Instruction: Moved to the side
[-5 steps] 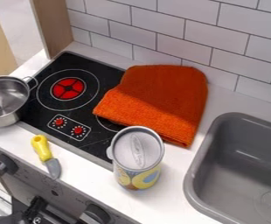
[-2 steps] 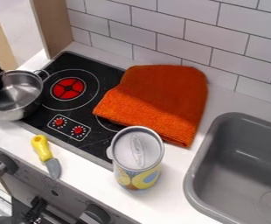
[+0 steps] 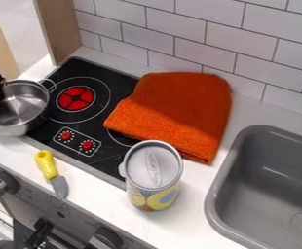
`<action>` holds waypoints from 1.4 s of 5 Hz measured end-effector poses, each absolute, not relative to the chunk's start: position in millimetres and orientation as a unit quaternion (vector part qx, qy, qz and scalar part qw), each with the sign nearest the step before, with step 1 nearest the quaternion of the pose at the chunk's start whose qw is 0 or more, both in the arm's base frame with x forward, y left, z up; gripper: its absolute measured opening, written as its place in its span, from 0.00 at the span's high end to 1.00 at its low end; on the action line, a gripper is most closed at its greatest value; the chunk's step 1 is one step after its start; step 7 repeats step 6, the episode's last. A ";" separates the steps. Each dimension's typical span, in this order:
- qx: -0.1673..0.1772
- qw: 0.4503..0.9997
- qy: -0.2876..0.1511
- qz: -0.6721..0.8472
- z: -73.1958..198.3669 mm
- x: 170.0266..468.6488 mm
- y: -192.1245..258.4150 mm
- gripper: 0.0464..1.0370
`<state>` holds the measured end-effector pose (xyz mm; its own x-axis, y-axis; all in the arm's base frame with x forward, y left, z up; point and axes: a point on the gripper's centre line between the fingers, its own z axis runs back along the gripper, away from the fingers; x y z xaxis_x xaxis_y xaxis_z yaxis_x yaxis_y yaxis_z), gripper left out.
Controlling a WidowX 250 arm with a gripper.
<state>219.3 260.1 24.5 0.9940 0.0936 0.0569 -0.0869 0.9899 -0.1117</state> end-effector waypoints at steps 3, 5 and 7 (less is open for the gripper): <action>-0.058 0.997 -0.040 0.043 39.7 230.0 265.1 0.06; -0.072 0.989 -0.099 0.081 82.6 249.8 251.8 0.04; -0.066 0.987 -0.121 0.078 86.3 250.6 224.8 0.04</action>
